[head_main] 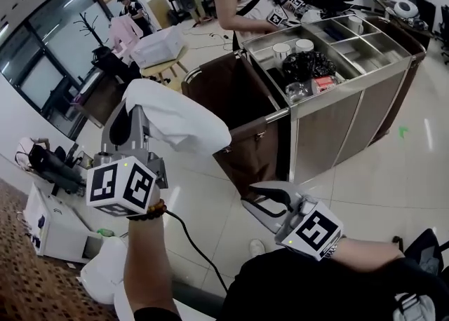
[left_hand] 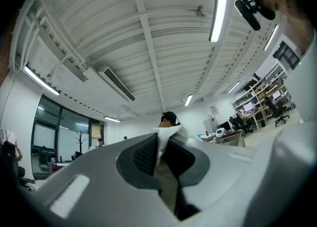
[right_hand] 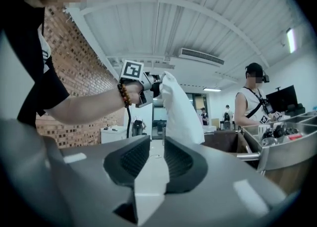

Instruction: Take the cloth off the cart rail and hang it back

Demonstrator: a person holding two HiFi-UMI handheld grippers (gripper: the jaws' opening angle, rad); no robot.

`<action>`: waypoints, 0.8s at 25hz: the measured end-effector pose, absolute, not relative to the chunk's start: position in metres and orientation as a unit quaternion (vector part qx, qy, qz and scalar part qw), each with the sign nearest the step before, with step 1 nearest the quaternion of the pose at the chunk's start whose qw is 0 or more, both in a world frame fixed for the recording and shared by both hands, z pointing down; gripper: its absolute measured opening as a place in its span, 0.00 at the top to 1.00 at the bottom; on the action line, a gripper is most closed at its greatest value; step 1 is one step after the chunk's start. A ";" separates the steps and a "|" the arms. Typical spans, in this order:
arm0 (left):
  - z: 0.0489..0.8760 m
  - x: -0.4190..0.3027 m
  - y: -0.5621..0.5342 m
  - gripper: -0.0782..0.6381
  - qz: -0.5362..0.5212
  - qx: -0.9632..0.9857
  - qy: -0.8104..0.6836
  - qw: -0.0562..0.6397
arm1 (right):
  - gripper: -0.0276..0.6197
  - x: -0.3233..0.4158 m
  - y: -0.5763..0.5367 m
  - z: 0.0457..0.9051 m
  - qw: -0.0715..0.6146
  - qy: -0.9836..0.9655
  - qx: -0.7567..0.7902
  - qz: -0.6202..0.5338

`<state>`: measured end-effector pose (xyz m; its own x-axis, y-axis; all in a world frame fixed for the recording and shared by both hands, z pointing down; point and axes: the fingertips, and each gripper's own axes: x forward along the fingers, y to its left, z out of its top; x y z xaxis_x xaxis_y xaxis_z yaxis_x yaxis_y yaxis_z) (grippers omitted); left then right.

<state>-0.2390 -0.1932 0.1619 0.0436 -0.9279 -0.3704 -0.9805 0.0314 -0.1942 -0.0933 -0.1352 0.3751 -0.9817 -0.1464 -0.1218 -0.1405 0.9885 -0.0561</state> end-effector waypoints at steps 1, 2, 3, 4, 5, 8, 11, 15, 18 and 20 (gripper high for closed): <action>0.159 -0.248 -0.200 0.87 0.067 -0.697 0.685 0.200 | 0.87 -0.100 -0.137 0.372 0.065 0.995 -0.077 -0.023; 0.157 -0.258 -0.207 0.87 0.070 -0.701 0.683 0.195 | 0.90 -0.106 -0.139 0.370 0.066 0.994 -0.083 -0.021; 0.155 -0.267 -0.214 0.87 0.072 -0.705 0.680 0.189 | 0.92 -0.112 -0.141 0.369 0.066 0.994 -0.089 -0.020; 0.154 -0.275 -0.221 0.87 0.074 -0.708 0.677 0.184 | 0.94 -0.119 -0.144 0.369 0.065 0.993 -0.094 -0.019; 0.152 -0.284 -0.228 0.87 0.076 -0.712 0.675 0.181 | 0.96 -0.126 -0.146 0.368 0.064 0.993 -0.098 -0.018; 0.145 -0.309 -0.250 0.87 0.079 -0.719 0.668 0.174 | 0.96 -0.147 -0.154 0.366 0.059 0.992 -0.111 -0.019; 0.143 -0.330 -0.274 0.87 0.079 -0.729 0.660 0.165 | 0.96 -0.164 -0.164 0.363 0.052 0.990 -0.130 -0.022; 0.139 -0.352 -0.303 0.87 0.084 -0.745 0.644 0.149 | 0.96 -0.183 -0.177 0.356 0.046 0.986 -0.156 -0.027; 0.140 -0.366 -0.326 0.87 0.089 -0.759 0.630 0.137 | 0.96 -0.197 -0.187 0.354 0.040 0.983 -0.177 -0.032; 0.145 -0.372 -0.341 0.87 0.090 -0.769 0.620 0.128 | 0.96 -0.204 -0.192 0.354 0.038 0.980 -0.192 -0.037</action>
